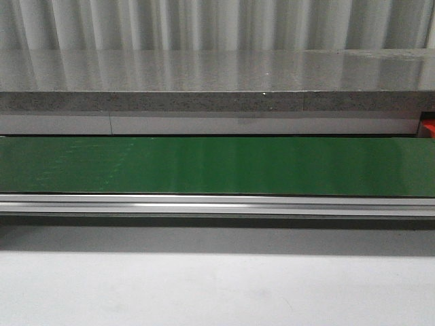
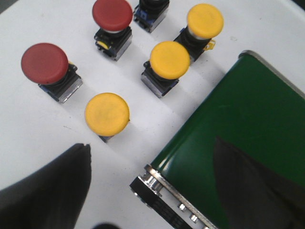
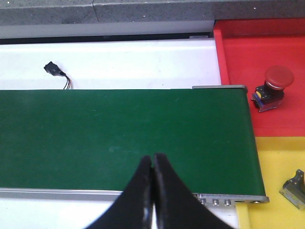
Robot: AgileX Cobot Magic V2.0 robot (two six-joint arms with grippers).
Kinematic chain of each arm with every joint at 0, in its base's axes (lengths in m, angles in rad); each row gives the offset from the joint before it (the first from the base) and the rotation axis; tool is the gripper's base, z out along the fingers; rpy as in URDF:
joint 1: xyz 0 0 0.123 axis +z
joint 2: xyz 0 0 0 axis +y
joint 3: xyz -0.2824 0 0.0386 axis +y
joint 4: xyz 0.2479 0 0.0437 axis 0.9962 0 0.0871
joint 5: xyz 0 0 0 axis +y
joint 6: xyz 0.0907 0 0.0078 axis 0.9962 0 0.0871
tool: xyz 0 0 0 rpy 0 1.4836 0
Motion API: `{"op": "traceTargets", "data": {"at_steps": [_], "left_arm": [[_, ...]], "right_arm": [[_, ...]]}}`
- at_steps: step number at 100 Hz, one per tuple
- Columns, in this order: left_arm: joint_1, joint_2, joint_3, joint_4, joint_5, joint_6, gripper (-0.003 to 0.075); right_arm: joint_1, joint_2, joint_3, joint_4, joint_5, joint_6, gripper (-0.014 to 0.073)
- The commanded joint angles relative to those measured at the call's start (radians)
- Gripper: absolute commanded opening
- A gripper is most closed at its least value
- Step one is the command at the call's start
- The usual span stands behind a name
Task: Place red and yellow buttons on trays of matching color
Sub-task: 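Grasp another yellow button from the table with the left gripper, then set the yellow button on the green belt and open the left gripper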
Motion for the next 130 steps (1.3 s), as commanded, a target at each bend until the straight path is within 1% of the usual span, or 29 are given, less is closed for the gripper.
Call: {"op": "traceTargets", "data": {"at_steps": [1,18,36,53,69,96,100,105,112,116,119,123,125,126,127,128,130], "left_arm": [[0.038,0.014,-0.032,-0.041,-0.053,0.046,0.0510],[0.115,0.072,-0.032,-0.043,-0.056,0.051,0.0510],[0.162,0.148,-0.032,-0.050,-0.082,0.110,0.0510],[0.170,0.220,-0.032,-0.057,-0.112,0.144,0.0510],[0.170,0.271,-0.035,-0.095,-0.160,0.156,0.0510],[0.170,0.344,-0.072,-0.101,-0.155,0.175,0.0510],[0.170,0.344,-0.072,-0.103,-0.157,0.175,0.0501],[0.170,0.344,-0.072,-0.103,-0.157,0.175,0.0461],[0.170,0.344,-0.072,-0.103,-0.155,0.176,0.0357],[0.170,0.344,-0.072,-0.103,-0.145,0.178,0.0260],[0.170,0.344,-0.072,-0.103,-0.140,0.180,0.0217],[0.170,0.337,-0.072,-0.103,-0.124,0.182,0.0132],[0.170,0.329,-0.072,-0.103,-0.114,0.184,0.0076],[0.170,0.329,-0.072,-0.103,-0.111,0.184,0.0076],[0.170,0.325,-0.072,-0.103,-0.105,0.184,0.0037],[0.170,0.323,-0.072,-0.103,-0.101,0.184,0.0037],[0.170,0.314,-0.072,-0.103,-0.092,0.186,0.0000]], "right_arm": [[0.000,-0.006,-0.024,0.017,-0.065,-0.010,-0.0068],[0.000,-0.006,-0.024,0.017,-0.065,-0.010,-0.0068],[0.000,-0.006,-0.024,0.017,-0.065,-0.010,-0.0068],[0.000,-0.006,-0.024,0.017,-0.065,-0.010,-0.0068],[0.000,-0.006,-0.024,0.017,-0.065,-0.010,-0.0068],[0.000,-0.006,-0.024,0.017,-0.065,-0.010,-0.0068],[0.000,-0.006,-0.024,0.017,-0.065,-0.010,-0.0068],[0.000,-0.006,-0.024,0.017,-0.065,-0.010,-0.0068],[0.000,-0.006,-0.024,0.017,-0.065,-0.010,-0.0068],[0.000,-0.006,-0.024,0.017,-0.065,-0.010,-0.0068],[0.000,-0.006,-0.024,0.017,-0.065,-0.010,-0.0068],[0.000,-0.006,-0.024,0.017,-0.065,-0.010,-0.0068],[0.000,-0.006,-0.024,0.017,-0.065,-0.010,-0.0068],[0.000,-0.006,-0.024,0.017,-0.065,-0.010,-0.0068],[0.000,-0.006,-0.024,0.017,-0.065,-0.010,-0.0068],[0.000,-0.006,-0.024,0.017,-0.065,-0.010,-0.0068],[0.000,-0.006,-0.024,0.017,-0.065,-0.010,-0.0068]]}}
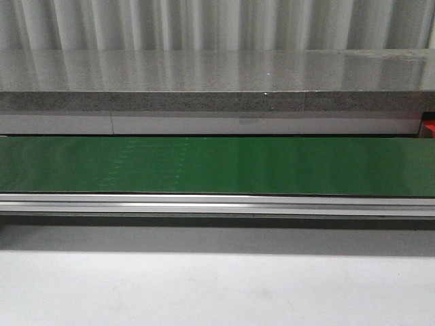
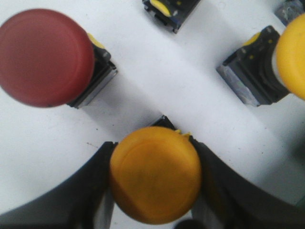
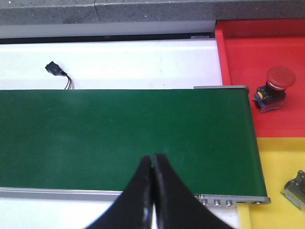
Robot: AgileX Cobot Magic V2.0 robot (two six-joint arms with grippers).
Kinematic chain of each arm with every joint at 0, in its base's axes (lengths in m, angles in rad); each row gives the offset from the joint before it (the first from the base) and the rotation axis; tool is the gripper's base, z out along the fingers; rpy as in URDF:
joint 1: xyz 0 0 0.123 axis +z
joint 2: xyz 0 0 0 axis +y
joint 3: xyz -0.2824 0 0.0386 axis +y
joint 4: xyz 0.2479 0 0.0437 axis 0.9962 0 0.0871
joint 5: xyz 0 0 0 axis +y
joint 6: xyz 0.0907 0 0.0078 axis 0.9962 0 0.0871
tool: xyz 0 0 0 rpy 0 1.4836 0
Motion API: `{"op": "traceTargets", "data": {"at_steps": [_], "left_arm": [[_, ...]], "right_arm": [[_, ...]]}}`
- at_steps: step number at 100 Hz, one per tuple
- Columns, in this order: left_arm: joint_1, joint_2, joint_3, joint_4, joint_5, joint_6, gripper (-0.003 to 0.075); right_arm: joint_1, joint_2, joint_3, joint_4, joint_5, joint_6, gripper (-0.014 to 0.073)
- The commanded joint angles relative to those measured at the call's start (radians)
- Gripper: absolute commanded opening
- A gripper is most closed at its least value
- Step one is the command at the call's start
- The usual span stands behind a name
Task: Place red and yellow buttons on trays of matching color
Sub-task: 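Set the yellow button on the green belt and open the left gripper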
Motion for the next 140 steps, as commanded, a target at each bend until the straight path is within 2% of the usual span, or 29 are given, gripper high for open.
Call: {"op": "traceTargets", "data": {"at_steps": [1,28,39,55,67,88,140], "left_arm": [[0.002,-0.068,-0.030,-0.002,0.019,0.008,-0.0023],[-0.003,-0.307,-0.032,-0.006,0.059,0.117,-0.0020],[-0.011,-0.391,-0.061,-0.056,0.068,0.212,-0.0020],[-0.081,-0.382,-0.158,-0.209,0.171,0.423,-0.0020],[-0.142,-0.320,-0.232,-0.273,0.259,0.521,-0.0020],[-0.200,-0.174,-0.303,-0.273,0.346,0.549,-0.0020],[-0.209,-0.082,-0.304,-0.273,0.316,0.584,-0.0020]], "right_arm": [[0.000,-0.006,-0.024,0.017,-0.065,-0.010,-0.0068],[0.000,-0.006,-0.024,0.017,-0.065,-0.010,-0.0068],[0.000,-0.006,-0.024,0.017,-0.065,-0.010,-0.0068],[0.000,-0.006,-0.024,0.017,-0.065,-0.010,-0.0068],[0.000,-0.006,-0.024,0.017,-0.065,-0.010,-0.0068],[0.000,-0.006,-0.024,0.017,-0.065,-0.010,-0.0068],[0.000,-0.006,-0.024,0.017,-0.065,-0.010,-0.0068]]}}
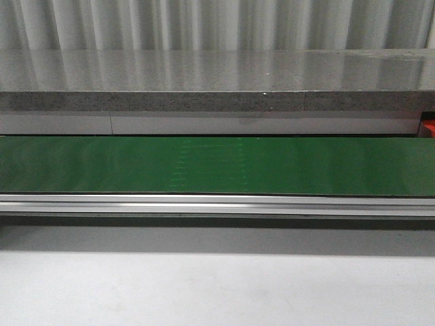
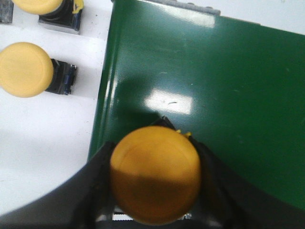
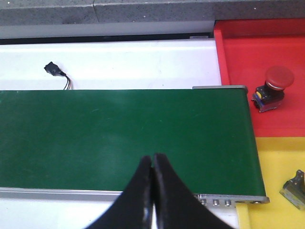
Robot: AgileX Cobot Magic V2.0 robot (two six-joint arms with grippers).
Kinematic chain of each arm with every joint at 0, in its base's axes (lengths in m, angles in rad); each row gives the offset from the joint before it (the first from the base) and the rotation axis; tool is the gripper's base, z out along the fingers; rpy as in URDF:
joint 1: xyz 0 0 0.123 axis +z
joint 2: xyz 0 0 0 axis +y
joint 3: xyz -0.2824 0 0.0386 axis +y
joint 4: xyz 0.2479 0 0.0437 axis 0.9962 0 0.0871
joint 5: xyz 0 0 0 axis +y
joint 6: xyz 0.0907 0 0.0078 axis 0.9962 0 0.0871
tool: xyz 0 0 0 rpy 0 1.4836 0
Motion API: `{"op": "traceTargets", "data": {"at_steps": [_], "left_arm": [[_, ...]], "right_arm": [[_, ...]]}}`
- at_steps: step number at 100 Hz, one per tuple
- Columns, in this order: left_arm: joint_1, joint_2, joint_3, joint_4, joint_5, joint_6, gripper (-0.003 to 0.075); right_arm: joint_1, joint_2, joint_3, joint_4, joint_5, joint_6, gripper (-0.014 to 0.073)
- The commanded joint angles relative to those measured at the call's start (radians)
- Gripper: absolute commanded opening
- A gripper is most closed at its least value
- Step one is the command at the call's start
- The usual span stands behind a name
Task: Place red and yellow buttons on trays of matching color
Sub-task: 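Set the yellow button on the green belt and open the left gripper, then move the left gripper toward a red button on the table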
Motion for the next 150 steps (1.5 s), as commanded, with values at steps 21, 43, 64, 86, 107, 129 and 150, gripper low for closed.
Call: {"op": "traceTargets", "data": {"at_steps": [21,43,64,86,107,129,150], "left_arm": [[-0.007,0.041,-0.030,-0.017,0.004,0.012,0.0050],[-0.011,0.037,-0.077,-0.180,0.053,0.166,0.0626],[-0.071,-0.017,-0.133,-0.207,0.075,0.182,0.0624],[-0.051,-0.201,-0.133,-0.200,-0.003,0.171,0.0624],[0.132,-0.297,-0.043,-0.197,-0.047,0.107,0.0624],[0.330,-0.263,0.121,-0.181,-0.194,0.042,0.0624],[0.407,-0.161,0.180,-0.157,-0.278,0.012,0.0619]], "right_arm": [[0.000,-0.006,-0.024,0.017,-0.065,-0.010,-0.0068],[0.000,-0.006,-0.024,0.017,-0.065,-0.010,-0.0068],[0.000,-0.006,-0.024,0.017,-0.065,-0.010,-0.0068],[0.000,-0.006,-0.024,0.017,-0.065,-0.010,-0.0068],[0.000,-0.006,-0.024,0.017,-0.065,-0.010,-0.0068],[0.000,-0.006,-0.024,0.017,-0.065,-0.010,-0.0068],[0.000,-0.006,-0.024,0.017,-0.065,-0.010,-0.0068]]}}
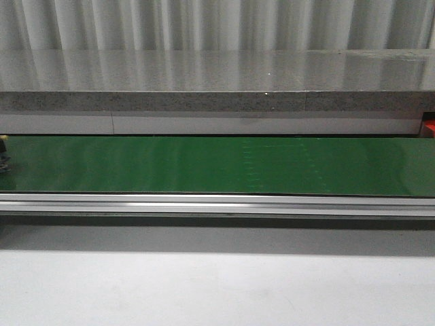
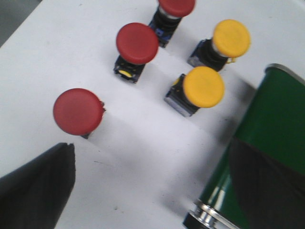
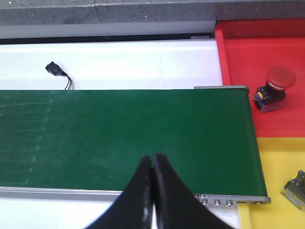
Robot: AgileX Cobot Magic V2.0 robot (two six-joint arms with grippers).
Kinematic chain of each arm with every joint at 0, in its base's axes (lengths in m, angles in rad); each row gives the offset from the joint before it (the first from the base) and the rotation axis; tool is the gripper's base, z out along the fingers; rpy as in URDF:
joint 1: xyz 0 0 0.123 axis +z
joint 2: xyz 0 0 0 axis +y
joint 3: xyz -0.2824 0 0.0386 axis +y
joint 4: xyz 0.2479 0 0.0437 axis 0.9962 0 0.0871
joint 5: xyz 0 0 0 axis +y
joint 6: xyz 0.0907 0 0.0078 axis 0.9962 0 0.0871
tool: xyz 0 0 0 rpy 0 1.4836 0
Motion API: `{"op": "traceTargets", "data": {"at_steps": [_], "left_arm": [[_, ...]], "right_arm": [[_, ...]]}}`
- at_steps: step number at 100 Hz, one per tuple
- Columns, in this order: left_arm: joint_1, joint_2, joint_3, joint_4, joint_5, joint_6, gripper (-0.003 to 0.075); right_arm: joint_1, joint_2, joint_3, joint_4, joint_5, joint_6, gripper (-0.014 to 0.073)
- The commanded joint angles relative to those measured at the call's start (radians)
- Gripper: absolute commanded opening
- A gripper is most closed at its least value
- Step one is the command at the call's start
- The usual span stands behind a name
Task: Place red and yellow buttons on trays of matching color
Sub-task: 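Move the left gripper toward a red button on the table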
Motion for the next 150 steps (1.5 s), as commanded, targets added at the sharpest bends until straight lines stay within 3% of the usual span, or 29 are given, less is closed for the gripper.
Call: {"op": "traceTargets", "data": {"at_steps": [1,63,95,140,150], "left_arm": [[0.020,0.017,-0.017,0.004,-0.076,-0.029,0.0619],[0.099,0.268,-0.025,0.071,-0.204,-0.099,0.0620],[0.093,0.425,-0.138,0.068,-0.137,-0.099,0.0619],[0.093,0.442,-0.172,0.055,-0.176,-0.099,0.0618],[0.093,0.442,-0.172,0.040,-0.176,-0.099,0.0587]], "right_arm": [[0.000,-0.006,-0.024,0.017,-0.065,-0.010,-0.0068],[0.000,-0.006,-0.024,0.017,-0.065,-0.010,-0.0068],[0.000,-0.006,-0.024,0.017,-0.065,-0.010,-0.0068],[0.000,-0.006,-0.024,0.017,-0.065,-0.010,-0.0068],[0.000,-0.006,-0.024,0.017,-0.065,-0.010,-0.0068]]}}
